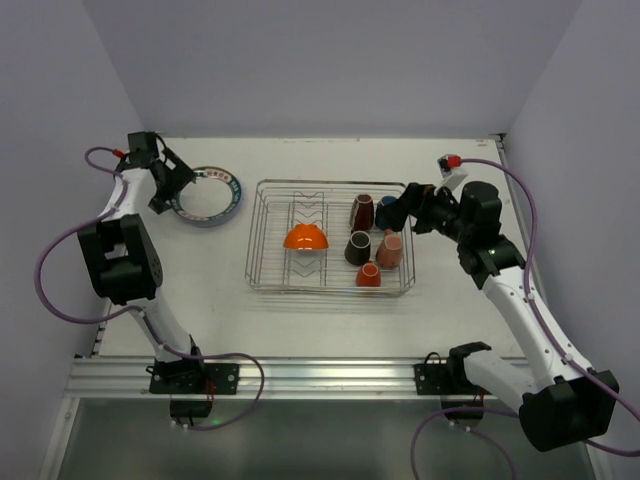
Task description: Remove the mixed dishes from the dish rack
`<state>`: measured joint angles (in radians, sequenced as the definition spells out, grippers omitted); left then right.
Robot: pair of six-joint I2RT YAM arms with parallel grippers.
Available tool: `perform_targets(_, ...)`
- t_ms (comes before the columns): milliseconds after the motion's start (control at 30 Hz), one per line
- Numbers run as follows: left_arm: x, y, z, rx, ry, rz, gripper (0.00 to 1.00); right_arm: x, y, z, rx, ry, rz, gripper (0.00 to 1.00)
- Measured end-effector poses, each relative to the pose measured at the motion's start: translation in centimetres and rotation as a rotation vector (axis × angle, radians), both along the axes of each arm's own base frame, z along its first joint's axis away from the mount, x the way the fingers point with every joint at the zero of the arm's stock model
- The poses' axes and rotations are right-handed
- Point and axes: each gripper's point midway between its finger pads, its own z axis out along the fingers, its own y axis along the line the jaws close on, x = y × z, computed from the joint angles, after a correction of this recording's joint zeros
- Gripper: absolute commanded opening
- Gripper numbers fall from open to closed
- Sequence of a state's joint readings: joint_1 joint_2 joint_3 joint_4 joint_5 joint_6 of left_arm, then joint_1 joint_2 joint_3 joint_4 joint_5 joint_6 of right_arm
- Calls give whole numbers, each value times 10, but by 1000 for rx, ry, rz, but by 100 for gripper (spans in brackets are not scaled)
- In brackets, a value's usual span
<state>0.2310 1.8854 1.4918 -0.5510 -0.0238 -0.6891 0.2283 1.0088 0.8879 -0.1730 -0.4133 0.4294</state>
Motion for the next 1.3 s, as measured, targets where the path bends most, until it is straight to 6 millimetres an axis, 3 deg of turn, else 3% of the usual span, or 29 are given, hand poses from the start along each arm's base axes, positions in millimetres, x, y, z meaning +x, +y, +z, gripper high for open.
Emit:
perform_targets(133,-8,-4,17,17,-21,-24,100,0,0,0,2,3,-3,99)
perform_targets(267,-28,-20,63,52,-120,-64,100,4,5,-2,-19,30,-30,99)
perform_targets(467,-64,-62,161,100,-390,-180,100,-9,52,8,-153,-20,-26,99)
perform_targets(567,-82,-72,179,123,-469,-226,100,-19,71,20,-242,-123,-30,99)
perform_targets(733,-120,-88,150,122,-453,-330,100,-33,96,30,-282,-317,58,99)
perform_targets(867,-147,-95,121,128,-405,-389,100,-57,102,9,-264,-391,202,99)
perform_targets(933,-157,-96,117,159,-401,-401,100,-58,116,8,-337,-415,270,99)
perform_targets(1033,-167,-99,123,229,-427,-413,100,-44,144,12,-513,-479,280,99)
perform_targets(1167,-172,-97,129,300,-442,-403,100,-35,158,-27,-819,-539,288,97)
perform_targets(1300,-178,-92,111,316,-406,-386,100,-31,165,-74,-1120,-566,317,94)
